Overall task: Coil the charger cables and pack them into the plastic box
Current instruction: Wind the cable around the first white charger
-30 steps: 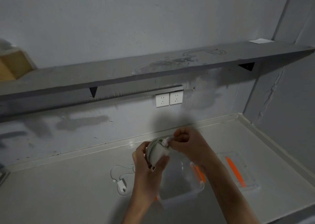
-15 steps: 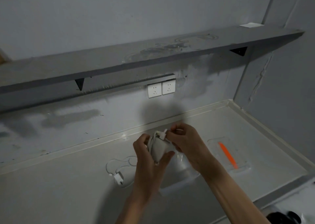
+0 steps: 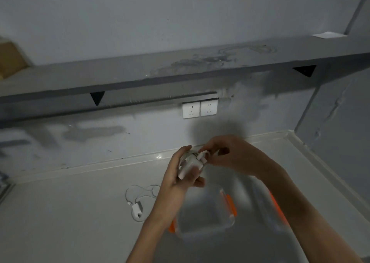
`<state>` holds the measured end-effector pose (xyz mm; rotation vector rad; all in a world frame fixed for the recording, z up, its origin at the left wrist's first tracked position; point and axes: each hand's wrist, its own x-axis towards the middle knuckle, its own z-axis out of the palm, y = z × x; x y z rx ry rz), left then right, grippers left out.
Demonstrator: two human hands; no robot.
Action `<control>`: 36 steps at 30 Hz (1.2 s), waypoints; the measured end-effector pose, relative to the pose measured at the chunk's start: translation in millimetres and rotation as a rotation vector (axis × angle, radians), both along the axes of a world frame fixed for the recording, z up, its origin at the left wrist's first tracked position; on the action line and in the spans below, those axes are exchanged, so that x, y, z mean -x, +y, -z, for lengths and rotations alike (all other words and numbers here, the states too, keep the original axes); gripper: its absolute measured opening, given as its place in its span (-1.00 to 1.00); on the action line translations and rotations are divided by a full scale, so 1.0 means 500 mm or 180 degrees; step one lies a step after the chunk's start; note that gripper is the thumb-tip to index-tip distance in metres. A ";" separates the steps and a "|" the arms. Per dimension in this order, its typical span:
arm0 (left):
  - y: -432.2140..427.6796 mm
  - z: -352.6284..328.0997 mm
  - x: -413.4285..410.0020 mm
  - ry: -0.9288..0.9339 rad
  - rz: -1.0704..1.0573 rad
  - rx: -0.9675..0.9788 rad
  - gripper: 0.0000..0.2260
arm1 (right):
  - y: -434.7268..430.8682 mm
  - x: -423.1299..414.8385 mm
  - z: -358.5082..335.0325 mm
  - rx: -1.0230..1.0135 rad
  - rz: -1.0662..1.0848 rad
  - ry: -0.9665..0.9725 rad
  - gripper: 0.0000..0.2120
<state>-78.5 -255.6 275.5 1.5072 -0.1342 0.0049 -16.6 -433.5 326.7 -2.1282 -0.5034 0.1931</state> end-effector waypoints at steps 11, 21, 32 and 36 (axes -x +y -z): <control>-0.098 0.031 -0.055 -0.0115 -0.0977 -0.0244 -0.65 | -0.042 -0.129 0.036 -0.0441 -0.0823 0.0772 -0.87; -0.012 0.082 -0.042 -0.0181 -0.1731 -0.1123 -0.60 | 0.098 -0.112 0.133 -0.1261 -0.0294 0.1256 -0.85; 0.196 0.124 -0.070 -0.0054 -0.1292 -0.1176 -0.49 | 0.247 -0.150 0.200 -0.0386 -0.0069 0.1194 -0.82; 0.250 0.154 -0.097 0.0395 -0.1014 -0.0535 -0.52 | 0.265 -0.145 0.198 -0.0322 0.0054 0.1299 -0.72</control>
